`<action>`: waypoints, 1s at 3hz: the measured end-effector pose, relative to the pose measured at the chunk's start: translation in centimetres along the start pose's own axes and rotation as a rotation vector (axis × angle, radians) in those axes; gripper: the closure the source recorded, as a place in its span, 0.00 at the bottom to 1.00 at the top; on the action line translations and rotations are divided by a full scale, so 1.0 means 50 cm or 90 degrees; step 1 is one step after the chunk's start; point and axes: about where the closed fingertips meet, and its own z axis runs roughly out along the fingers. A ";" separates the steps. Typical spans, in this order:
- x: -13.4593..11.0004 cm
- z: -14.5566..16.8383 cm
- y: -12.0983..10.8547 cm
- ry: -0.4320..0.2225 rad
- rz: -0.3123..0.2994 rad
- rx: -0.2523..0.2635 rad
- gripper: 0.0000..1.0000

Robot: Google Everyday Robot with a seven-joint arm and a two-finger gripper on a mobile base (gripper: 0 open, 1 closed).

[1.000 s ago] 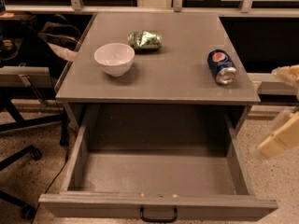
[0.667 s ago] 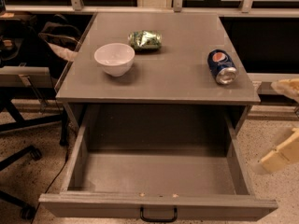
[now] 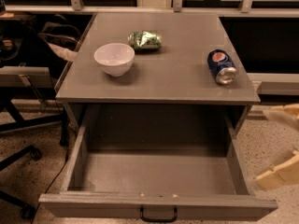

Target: Close top drawer

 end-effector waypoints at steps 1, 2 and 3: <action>0.001 0.001 0.002 0.000 0.001 -0.001 0.41; 0.001 0.001 0.002 0.000 0.001 -0.001 0.65; 0.001 0.001 0.003 0.000 0.000 -0.001 0.89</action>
Offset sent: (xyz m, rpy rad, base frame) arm -0.0010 0.0004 -0.0009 0.0017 0.0016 0.0006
